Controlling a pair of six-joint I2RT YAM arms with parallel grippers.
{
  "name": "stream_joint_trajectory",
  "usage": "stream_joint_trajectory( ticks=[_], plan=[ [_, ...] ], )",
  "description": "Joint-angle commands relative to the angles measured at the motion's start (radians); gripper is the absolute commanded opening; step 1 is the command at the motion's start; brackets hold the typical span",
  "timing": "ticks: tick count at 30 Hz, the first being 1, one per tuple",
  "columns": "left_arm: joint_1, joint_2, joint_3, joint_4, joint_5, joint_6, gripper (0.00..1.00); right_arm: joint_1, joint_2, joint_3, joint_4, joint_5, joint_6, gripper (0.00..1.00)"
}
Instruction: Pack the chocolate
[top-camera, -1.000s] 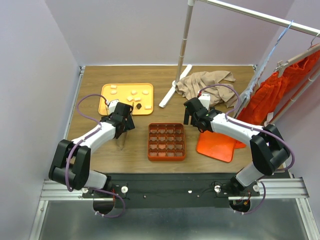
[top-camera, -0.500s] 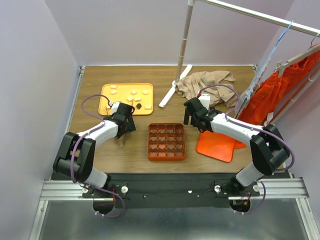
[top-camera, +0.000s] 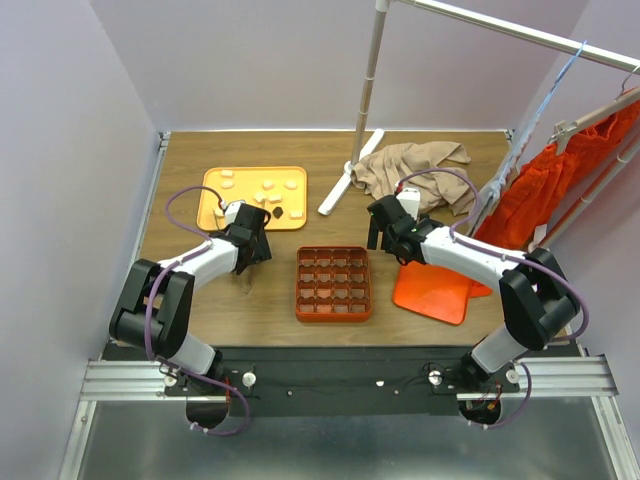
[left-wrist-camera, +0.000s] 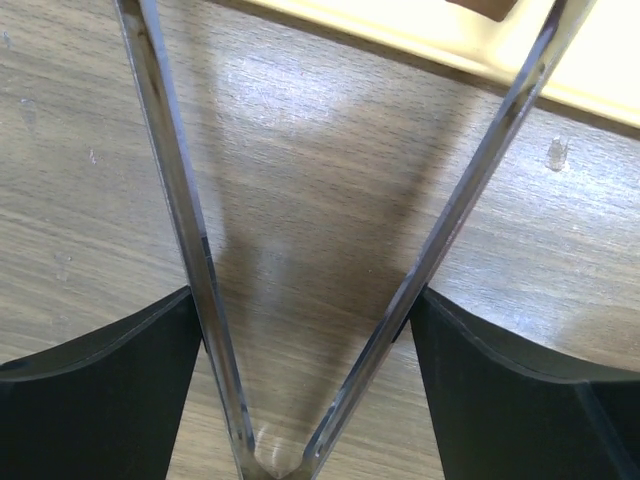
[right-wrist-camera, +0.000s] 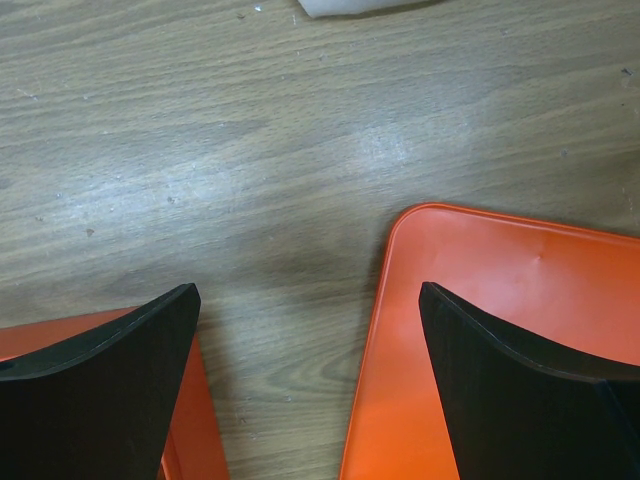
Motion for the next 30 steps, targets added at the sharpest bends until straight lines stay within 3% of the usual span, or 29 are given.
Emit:
stream_joint_trajectory(
  ticks=[1, 9, 11, 16, 30],
  plan=[
    [0.005, -0.019, 0.007, 0.021, -0.024, 0.005, 0.84, 0.004, 0.024, 0.018, 0.004, 0.008, 0.001, 1.00],
    [-0.012, -0.030, 0.049, 0.016, -0.031, 0.046, 0.64, 0.004, 0.024, 0.012, 0.002, 0.005, 0.005, 1.00],
    [-0.015, -0.036, 0.058, 0.009, -0.037, 0.052, 0.63, 0.006, 0.026, 0.011, 0.004, 0.005, 0.008, 1.00],
    [-0.015, -0.074, 0.075, 0.006, -0.035, 0.066, 0.46, 0.006, 0.021, 0.006, 0.002, 0.002, 0.010, 1.00],
    [-0.017, -0.188, 0.196, -0.085, -0.089, 0.140, 0.44, 0.004, 0.020, 0.003, 0.002, 0.003, 0.007, 1.00]
  ],
)
